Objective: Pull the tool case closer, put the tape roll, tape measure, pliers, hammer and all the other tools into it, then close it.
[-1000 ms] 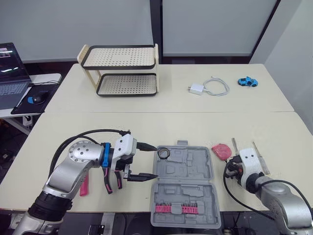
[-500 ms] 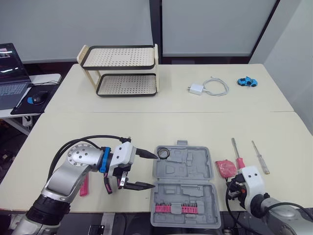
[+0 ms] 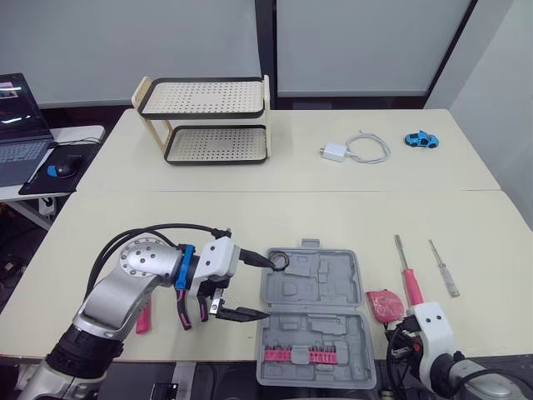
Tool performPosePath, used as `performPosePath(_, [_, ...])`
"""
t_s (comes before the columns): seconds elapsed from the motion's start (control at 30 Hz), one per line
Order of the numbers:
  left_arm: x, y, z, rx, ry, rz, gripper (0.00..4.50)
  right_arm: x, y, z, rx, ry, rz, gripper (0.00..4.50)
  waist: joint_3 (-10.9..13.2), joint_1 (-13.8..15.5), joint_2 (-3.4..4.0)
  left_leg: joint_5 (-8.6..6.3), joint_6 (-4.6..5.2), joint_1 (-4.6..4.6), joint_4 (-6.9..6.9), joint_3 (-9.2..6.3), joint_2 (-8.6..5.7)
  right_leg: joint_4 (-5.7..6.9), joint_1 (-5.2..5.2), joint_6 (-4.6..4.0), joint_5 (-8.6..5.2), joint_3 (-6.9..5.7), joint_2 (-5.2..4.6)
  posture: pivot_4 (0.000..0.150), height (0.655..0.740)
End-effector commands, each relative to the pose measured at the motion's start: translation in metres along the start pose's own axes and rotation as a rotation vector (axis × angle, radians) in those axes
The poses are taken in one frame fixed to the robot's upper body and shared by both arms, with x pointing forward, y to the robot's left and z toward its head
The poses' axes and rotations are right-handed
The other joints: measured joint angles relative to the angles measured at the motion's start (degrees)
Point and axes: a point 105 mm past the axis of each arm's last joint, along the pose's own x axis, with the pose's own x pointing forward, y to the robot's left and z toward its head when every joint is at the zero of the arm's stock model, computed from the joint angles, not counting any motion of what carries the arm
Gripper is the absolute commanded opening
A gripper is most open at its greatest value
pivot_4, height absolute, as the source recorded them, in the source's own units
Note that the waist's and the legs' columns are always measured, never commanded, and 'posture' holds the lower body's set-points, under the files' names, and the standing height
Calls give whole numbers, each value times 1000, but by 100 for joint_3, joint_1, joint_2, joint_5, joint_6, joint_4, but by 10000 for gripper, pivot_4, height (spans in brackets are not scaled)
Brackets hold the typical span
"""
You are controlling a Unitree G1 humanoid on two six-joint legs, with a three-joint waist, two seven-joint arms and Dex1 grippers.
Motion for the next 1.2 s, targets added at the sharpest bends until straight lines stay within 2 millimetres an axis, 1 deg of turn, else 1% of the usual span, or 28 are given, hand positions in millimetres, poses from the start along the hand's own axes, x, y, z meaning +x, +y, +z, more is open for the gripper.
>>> performPosePath(0.03, [4,-4,10,29,-12,-29,45000,-7,2,1,2,-16,-1,273,0,1,0,0,0,0,0,1,0,0,0,0,0,0,0,1500,7400])
performPosePath(0.2, [5,-5,12,28,-11,-34,45000,-9,3,-2,17,-15,-6,273,0,1,0,0,0,0,0,1,0,-1,0,0,0,0,0,1500,7400])
performPosePath(0.53, [7,-3,15,26,-12,-40,45000,-12,11,-7,39,-12,5,273,0,0,1,0,0,0,0,1,1,-1,0,0,0,0,0,1500,7400])
performPosePath(0.87, [7,-3,15,29,-13,-38,45000,-13,17,-3,55,-24,40,273,0,1,0,0,0,0,-1,0,1,-1,0,0,-1,0,0,1500,7400])
performPosePath(0.97, [7,-3,14,27,-13,-35,45000,-17,15,2,75,-46,45,6040,0,0,1,0,0,0,-1,0,2,-1,0,0,-1,0,0,1500,7400])
performPosePath(1.07, [7,-4,13,24,-16,-28,45000,-33,14,11,5,-43,106,15409,0,0,2,0,0,0,0,1,2,-1,0,0,-1,2,-1,1500,7400])
performPosePath(1.13, [6,-4,13,23,-16,-24,45000,-48,12,16,-93,-13,167,21862,-1,1,1,0,1,0,1,4,1,-2,3,1,-1,3,-3,1500,7400])
performPosePath(1.2, [6,-4,12,22,-15,-20,45000,-58,9,20,-180,17,215,28652,-1,4,1,-1,1,4,3,1,-3,-5,11,1,-1,-3,-2,1500,7400])
